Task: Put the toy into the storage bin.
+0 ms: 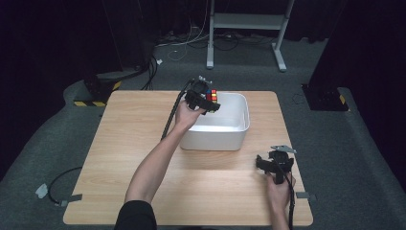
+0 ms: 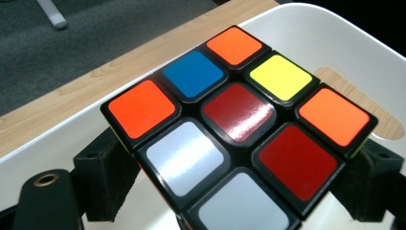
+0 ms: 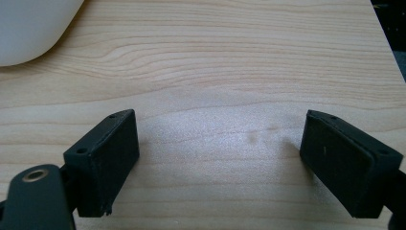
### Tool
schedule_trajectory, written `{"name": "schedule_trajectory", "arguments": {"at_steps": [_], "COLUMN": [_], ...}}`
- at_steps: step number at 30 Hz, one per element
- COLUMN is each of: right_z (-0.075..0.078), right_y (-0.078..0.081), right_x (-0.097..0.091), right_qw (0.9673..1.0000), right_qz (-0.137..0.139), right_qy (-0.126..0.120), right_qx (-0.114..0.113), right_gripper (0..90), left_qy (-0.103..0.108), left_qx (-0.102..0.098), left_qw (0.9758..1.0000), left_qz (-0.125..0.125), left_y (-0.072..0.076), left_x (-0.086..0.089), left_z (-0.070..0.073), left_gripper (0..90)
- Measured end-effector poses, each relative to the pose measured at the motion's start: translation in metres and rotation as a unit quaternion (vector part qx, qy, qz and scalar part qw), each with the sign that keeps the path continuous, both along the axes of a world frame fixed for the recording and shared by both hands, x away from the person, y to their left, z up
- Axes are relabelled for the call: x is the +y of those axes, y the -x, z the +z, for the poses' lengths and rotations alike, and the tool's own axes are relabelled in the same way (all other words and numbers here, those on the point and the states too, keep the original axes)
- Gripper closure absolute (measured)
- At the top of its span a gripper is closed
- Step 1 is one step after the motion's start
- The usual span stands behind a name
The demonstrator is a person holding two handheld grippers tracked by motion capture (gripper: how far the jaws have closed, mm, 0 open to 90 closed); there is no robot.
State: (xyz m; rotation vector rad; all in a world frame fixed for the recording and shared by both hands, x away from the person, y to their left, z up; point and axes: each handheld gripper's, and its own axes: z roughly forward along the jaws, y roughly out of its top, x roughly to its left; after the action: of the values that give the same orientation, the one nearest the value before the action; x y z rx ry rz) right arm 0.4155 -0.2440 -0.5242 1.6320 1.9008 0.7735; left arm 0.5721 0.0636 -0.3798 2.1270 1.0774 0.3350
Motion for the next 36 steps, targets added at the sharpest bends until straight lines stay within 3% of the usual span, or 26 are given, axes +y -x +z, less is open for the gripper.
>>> {"name": "schedule_trajectory", "arguments": {"at_steps": [14,17,36], "right_z": [0.0,0.0,0.0], "right_y": [0.0,0.0,0.0], "right_x": [0.0,0.0,0.0], "right_qw": [1.0,1.0,1.0], "right_qz": [0.0,0.0,0.0], "right_qy": [0.0,0.0,0.0], "right_qx": [0.0,0.0,0.0], "right_gripper": [12.9,12.9,12.9], "left_qy": [-0.02,-0.02,-0.035], "left_qx": [0.022,0.04,0.05], "left_qw": [0.9995,0.999,0.998], "left_qz": [0.003,-0.005,-0.018], "left_y": [-0.002,-0.001,0.01], "left_x": [-0.002,-0.003,-0.004], "left_z": [-0.004,-0.004,0.005], "left_gripper": [15.2,15.2,15.2]}}
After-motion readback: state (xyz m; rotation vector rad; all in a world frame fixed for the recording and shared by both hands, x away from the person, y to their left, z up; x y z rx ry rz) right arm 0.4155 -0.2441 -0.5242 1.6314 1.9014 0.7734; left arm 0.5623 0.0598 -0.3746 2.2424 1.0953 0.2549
